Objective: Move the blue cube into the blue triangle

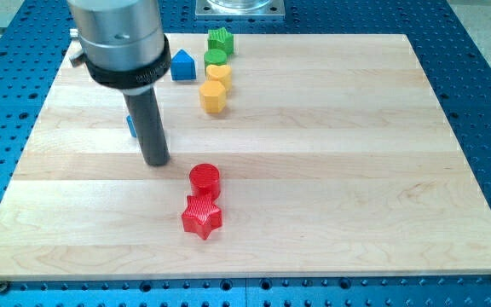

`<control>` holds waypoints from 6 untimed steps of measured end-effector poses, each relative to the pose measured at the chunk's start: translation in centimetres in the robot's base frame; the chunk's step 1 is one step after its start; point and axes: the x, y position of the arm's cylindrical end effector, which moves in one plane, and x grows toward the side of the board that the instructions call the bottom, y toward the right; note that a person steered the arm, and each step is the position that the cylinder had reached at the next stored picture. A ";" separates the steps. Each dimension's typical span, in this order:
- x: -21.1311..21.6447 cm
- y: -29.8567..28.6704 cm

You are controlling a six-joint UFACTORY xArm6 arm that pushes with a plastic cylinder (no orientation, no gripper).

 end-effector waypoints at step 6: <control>-12.9 -0.8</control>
